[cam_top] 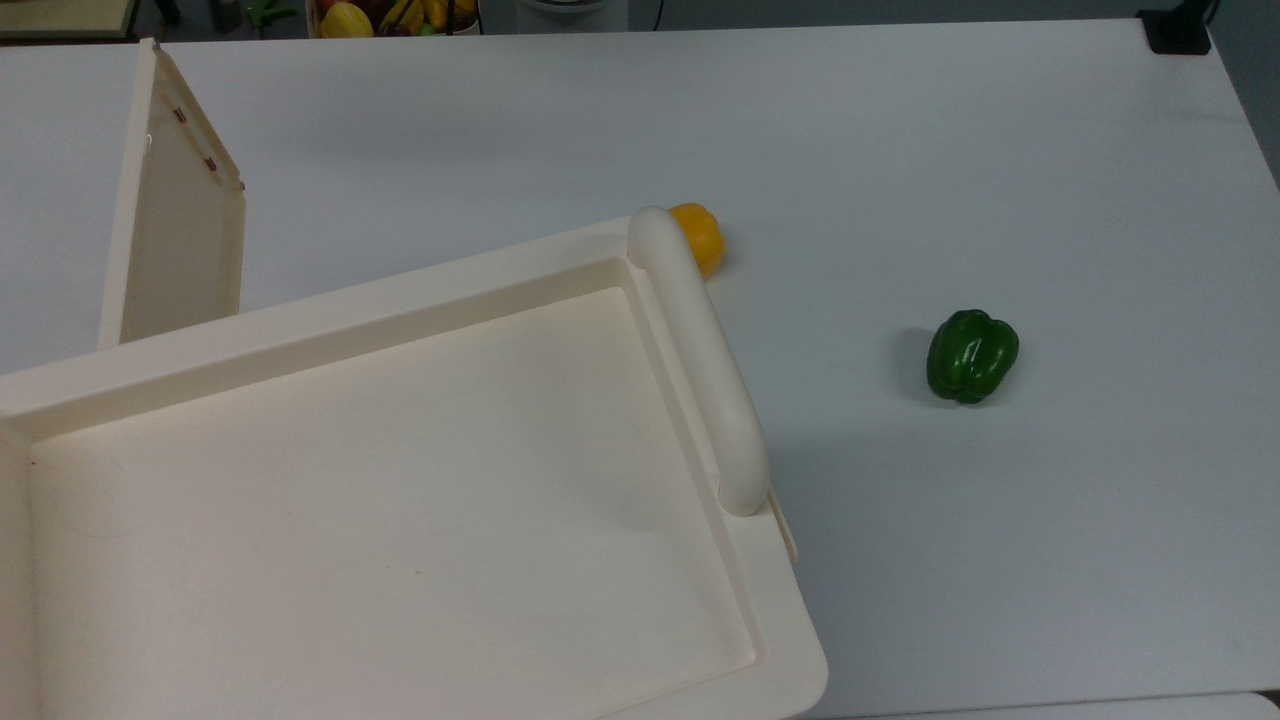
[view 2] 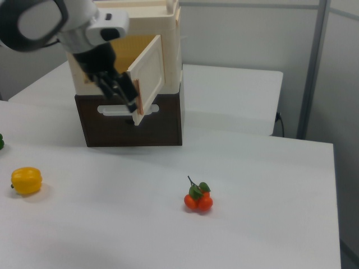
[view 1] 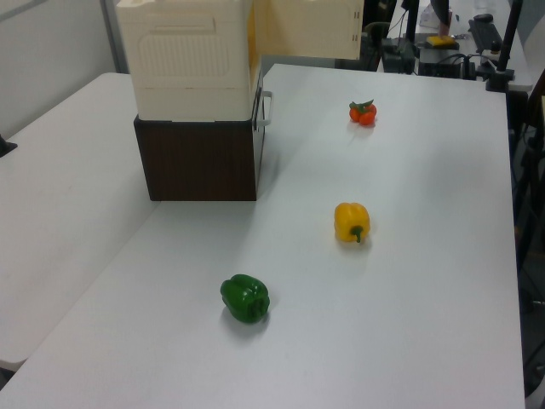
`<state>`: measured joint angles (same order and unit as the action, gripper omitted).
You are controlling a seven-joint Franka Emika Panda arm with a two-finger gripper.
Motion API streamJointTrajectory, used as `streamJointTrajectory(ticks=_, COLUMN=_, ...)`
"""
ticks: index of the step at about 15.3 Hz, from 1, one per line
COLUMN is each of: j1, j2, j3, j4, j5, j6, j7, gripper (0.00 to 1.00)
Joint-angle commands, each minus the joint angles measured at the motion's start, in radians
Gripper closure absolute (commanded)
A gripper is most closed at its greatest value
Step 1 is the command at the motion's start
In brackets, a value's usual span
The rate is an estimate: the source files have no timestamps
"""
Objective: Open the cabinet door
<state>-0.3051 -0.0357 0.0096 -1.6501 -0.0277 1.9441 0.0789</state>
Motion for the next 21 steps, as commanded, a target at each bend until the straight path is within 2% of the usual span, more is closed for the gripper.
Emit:
streamJointTrajectory(ticks=1, j1=0.087, j2=-0.094, j3=0.001, j4=-0.014, j5=-0.005, j6=-0.201, j7=-0.021, gripper=0.00)
streamJointTrajectory(ticks=3, j1=0.126, j2=-0.105, j3=0.013, j4=-0.005, j5=0.012, j6=-0.287, j7=-0.018, gripper=0.00)
streamJointTrajectory(ticks=5, j1=0.152, j2=-0.102, j3=0.044, j4=0.013, j5=0.081, j6=-0.349, j7=0.016, gripper=0.00)
streamJointTrajectory(ticks=7, j1=0.155, j2=-0.095, j3=0.091, j4=0.009, j5=0.124, j6=-0.347, j7=0.025, gripper=0.00)
streamJointTrajectory(ticks=10, j1=0.162, j2=-0.064, j3=0.138, j4=0.004, j5=0.130, j6=-0.337, j7=0.010, gripper=0.00)
streamJointTrajectory(ticks=14, j1=0.211, j2=-0.039, j3=0.124, j4=-0.014, j5=0.124, j6=-0.248, j7=-0.077, gripper=0.00)
streamJointTrajectory(ticks=16, j1=0.227, j2=-0.041, j3=0.090, j4=-0.014, j5=0.124, j6=-0.252, j7=-0.117, gripper=0.00)
streamJointTrajectory(ticks=21, j1=0.228, j2=-0.041, j3=0.089, j4=-0.016, j5=0.120, j6=-0.252, j7=-0.111, gripper=0.00)
